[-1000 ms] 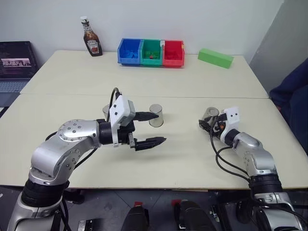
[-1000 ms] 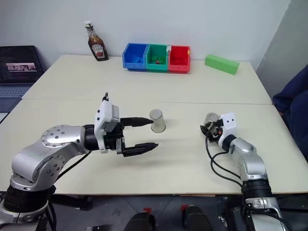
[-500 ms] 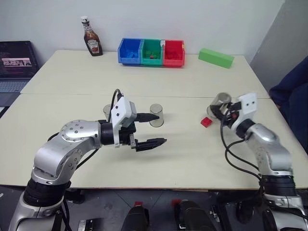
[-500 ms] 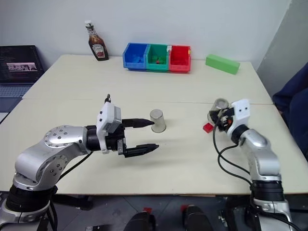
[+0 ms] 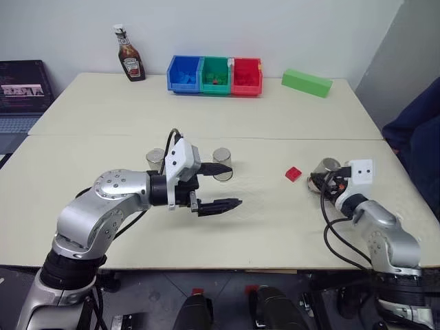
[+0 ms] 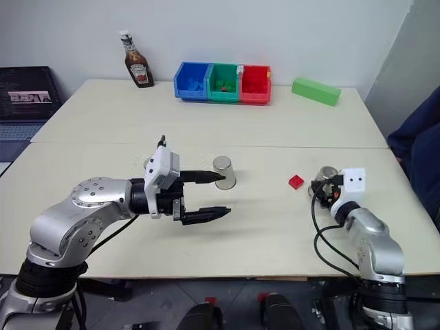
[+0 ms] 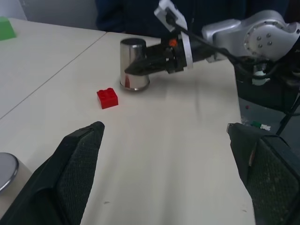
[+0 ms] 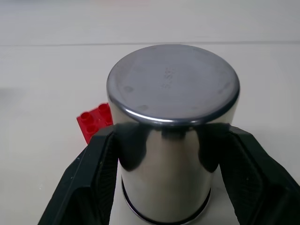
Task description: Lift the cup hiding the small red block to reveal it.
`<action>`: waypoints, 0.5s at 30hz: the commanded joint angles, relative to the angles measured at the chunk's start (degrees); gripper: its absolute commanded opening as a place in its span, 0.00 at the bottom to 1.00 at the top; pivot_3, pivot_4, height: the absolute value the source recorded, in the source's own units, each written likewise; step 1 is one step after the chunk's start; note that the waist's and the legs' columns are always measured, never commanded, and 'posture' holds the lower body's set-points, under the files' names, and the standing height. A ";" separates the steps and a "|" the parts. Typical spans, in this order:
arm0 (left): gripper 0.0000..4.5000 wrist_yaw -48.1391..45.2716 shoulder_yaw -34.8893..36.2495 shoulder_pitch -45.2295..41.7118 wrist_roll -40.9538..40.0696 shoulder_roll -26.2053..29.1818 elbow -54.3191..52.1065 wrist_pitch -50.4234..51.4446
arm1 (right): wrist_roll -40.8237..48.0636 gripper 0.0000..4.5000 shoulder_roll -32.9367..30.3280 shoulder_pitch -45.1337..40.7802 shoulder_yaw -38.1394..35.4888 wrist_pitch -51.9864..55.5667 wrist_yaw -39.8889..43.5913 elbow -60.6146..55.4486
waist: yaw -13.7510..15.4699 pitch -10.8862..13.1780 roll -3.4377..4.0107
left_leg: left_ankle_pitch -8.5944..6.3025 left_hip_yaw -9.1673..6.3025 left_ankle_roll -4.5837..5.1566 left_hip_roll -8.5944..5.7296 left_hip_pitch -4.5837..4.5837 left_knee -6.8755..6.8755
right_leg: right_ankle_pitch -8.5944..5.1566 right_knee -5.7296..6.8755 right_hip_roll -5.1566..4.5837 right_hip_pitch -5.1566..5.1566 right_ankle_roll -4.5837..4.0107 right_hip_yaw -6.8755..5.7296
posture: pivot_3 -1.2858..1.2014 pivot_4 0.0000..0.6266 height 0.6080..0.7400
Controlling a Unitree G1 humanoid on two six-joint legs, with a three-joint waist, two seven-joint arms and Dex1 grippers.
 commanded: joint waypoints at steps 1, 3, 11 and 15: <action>1.00 -0.47 -0.08 -1.24 0.29 -0.18 -0.69 -1.07 | -1.71 0.78 0.69 0.19 0.37 -3.34 -0.88 1.85 | 0.05 0.00 0.00 | 0.00 0.00 0.00 0.00 -0.01 0.00 | 0.00 -0.01 0.00 0.00 0.00 0.01 | 0.52 0.24 1.00; 1.00 -0.39 0.16 -1.20 0.08 -0.06 -0.93 -0.79 | -2.06 0.89 0.56 1.03 0.49 -3.72 -0.53 1.24 | 0.09 0.00 0.00 | 0.00 0.00 0.00 -0.02 -0.02 0.00 | 0.00 -0.02 -0.01 0.01 0.00 0.00 | 0.52 0.24 1.00; 1.00 -0.56 1.10 0.08 -0.20 0.92 -1.49 -0.63 | 0.21 0.99 -5.88 6.27 -0.68 4.04 2.50 -10.87 | 0.14 0.01 0.01 | 0.00 -0.02 0.00 -0.04 -0.04 0.01 | 0.00 -0.02 -0.03 0.00 0.01 0.00 | 0.52 0.24 1.00; 1.00 -0.45 2.62 1.60 -0.19 2.61 -1.34 -0.07 | 7.96 0.99 -11.19 10.09 -5.72 17.70 4.06 -24.38 | 0.20 0.04 0.08 | 0.00 -0.08 0.00 0.03 -0.04 0.00 | -0.01 -0.04 -0.03 0.01 0.00 -0.05 | 0.52 0.24 1.00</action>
